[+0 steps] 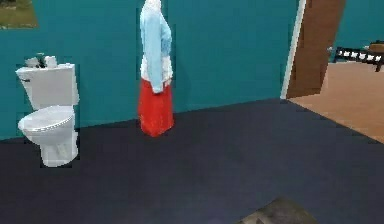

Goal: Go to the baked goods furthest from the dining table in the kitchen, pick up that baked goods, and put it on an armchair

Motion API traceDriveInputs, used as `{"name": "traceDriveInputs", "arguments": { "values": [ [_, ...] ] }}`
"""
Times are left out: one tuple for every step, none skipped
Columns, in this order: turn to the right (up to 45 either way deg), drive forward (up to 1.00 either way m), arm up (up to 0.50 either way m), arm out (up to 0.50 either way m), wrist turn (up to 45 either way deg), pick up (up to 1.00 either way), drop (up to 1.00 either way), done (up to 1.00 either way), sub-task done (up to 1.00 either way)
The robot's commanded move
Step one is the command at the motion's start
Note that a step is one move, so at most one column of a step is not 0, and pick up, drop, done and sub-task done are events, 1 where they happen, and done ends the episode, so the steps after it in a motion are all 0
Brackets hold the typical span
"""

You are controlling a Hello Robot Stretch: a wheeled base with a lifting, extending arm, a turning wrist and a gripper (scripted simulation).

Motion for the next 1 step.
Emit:
{"name": "traceDriveInputs", "arguments": {
  "values": [
    [33.0, 0.00, 0.00, 0.00, 0.0, 0.00, 0.00, 0.00, 0.00]
  ]
}}
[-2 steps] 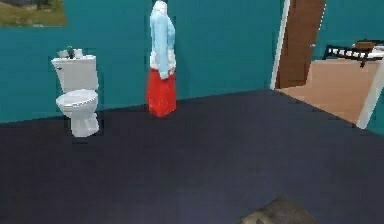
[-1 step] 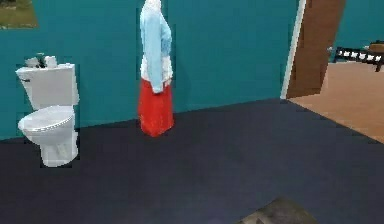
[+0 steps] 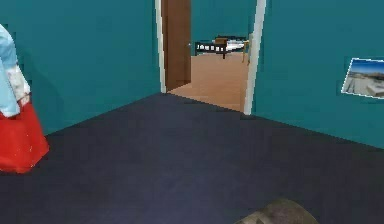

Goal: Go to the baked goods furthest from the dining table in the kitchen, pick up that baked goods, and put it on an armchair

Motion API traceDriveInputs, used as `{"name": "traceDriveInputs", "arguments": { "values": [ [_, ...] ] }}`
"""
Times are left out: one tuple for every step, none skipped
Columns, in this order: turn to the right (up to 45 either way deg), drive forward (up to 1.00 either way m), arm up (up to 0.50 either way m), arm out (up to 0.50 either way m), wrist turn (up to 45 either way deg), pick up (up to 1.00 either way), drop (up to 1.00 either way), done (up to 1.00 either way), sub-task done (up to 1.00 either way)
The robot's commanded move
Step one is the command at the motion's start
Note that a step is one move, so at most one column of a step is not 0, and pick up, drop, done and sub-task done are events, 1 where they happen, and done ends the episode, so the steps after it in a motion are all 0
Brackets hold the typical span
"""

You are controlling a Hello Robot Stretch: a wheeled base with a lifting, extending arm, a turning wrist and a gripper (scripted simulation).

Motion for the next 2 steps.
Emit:
{"name": "traceDriveInputs", "arguments": {
  "values": [
    [0.0, 0.55, 0.00, 0.00, 0.0, 0.00, 0.00, 0.00, 0.00],
    [3.0, 0.00, 0.00, 0.00, 0.0, 0.00, 0.00, 0.00, 0.00]
  ]
}}
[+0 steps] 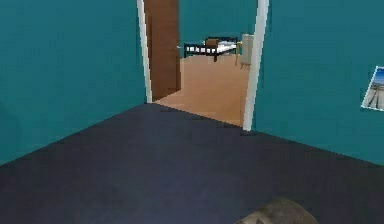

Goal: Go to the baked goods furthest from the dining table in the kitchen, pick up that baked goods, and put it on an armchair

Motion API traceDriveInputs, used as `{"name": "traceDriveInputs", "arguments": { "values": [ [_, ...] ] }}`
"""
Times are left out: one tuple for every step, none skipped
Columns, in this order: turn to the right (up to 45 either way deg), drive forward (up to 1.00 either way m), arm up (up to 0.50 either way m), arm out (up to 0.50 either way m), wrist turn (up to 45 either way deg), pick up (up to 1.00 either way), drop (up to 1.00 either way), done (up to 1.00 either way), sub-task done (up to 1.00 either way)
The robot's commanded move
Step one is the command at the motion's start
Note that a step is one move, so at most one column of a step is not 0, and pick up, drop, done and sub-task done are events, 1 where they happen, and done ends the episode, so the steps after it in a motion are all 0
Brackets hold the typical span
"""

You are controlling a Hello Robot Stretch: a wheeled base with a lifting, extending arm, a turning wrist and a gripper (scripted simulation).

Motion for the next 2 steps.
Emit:
{"name": "traceDriveInputs", "arguments": {
  "values": [
    [0.0, 1.00, 0.00, 0.00, 0.0, 0.00, 0.00, 0.00, 0.00],
    [3.0, 0.00, 0.00, 0.00, 0.0, 0.00, 0.00, 0.00, 0.00]
  ]
}}
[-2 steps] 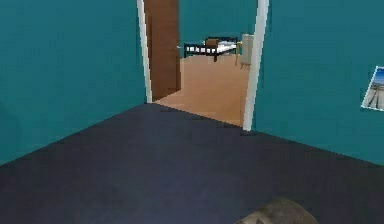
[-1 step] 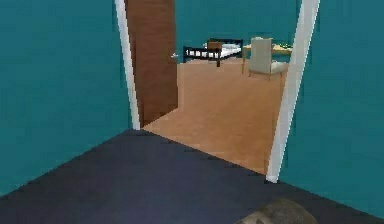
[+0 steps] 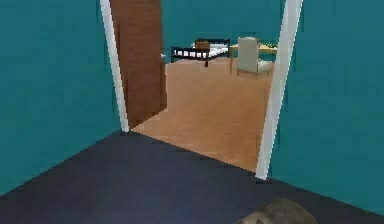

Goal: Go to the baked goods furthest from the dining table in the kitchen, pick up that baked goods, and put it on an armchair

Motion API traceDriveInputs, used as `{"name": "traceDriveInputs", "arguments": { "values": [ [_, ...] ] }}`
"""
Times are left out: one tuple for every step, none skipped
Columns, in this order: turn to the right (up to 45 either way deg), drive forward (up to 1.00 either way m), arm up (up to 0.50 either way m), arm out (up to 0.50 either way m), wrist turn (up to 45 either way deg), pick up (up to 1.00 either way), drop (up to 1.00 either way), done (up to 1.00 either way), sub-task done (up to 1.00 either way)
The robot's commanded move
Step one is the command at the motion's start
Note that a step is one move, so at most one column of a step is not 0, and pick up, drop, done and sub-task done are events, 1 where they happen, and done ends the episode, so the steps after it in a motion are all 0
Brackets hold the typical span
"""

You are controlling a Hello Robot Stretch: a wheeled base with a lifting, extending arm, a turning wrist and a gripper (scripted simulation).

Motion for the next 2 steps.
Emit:
{"name": "traceDriveInputs", "arguments": {
  "values": [
    [0.0, 1.00, 0.00, 0.00, 0.0, 0.00, 0.00, 0.00, 0.00],
    [0.0, 0.70, 0.00, 0.00, 0.0, 0.00, 0.00, 0.00, 0.00]
  ]
}}
